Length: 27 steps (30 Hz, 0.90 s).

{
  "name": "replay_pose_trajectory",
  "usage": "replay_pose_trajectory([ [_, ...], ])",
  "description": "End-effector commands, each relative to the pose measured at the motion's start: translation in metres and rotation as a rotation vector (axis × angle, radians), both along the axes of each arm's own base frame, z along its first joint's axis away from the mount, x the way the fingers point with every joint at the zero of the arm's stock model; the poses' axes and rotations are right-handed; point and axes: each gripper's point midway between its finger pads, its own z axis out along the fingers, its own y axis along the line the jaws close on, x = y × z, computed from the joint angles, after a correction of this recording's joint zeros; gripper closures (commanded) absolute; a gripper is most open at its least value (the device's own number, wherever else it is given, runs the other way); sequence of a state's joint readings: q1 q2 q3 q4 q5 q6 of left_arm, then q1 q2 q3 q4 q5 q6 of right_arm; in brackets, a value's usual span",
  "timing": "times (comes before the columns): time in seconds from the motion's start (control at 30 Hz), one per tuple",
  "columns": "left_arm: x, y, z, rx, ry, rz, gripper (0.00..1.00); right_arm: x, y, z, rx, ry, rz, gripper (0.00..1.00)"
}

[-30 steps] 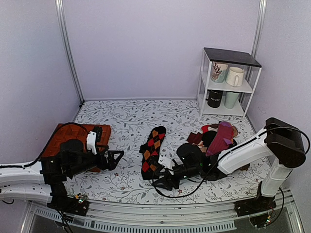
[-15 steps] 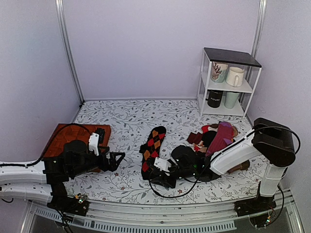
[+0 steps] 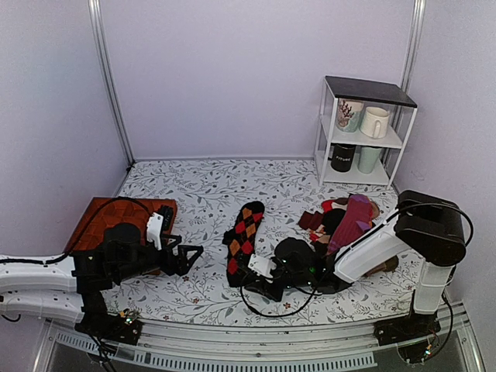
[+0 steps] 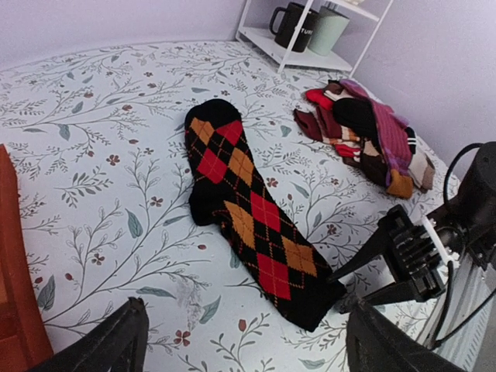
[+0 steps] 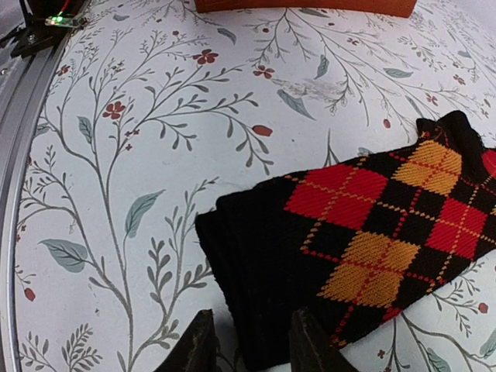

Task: Roll the socks
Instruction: Roll the sock at the center of the board.

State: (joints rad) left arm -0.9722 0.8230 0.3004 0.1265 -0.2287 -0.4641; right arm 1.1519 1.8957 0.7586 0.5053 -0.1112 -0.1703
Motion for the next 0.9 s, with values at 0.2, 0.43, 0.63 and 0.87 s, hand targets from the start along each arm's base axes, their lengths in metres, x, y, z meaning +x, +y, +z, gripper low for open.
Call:
replay_pose_trajectory([
  [0.2, -0.008, -0.02, 0.002, -0.03, -0.035, -0.129, 0.13, -0.002, -0.025, -0.042, -0.096, 0.083, -0.102, 0.95],
  [0.43, -0.025, -0.037, -0.013, -0.02, -0.049, -0.279, 0.23, -0.02, -0.02, -0.039, -0.127, 0.241, -0.078, 1.0],
  [0.63, -0.038, -0.052, -0.03, 0.006, -0.068, -0.39, 0.3, -0.041, -0.021, -0.044, -0.23, 0.465, -0.088, 1.0],
  [0.87, -0.046, -0.07, -0.06, 0.125, -0.082, -0.472, 0.34, -0.039, -0.032, -0.051, -0.287, 0.633, -0.145, 1.0],
])
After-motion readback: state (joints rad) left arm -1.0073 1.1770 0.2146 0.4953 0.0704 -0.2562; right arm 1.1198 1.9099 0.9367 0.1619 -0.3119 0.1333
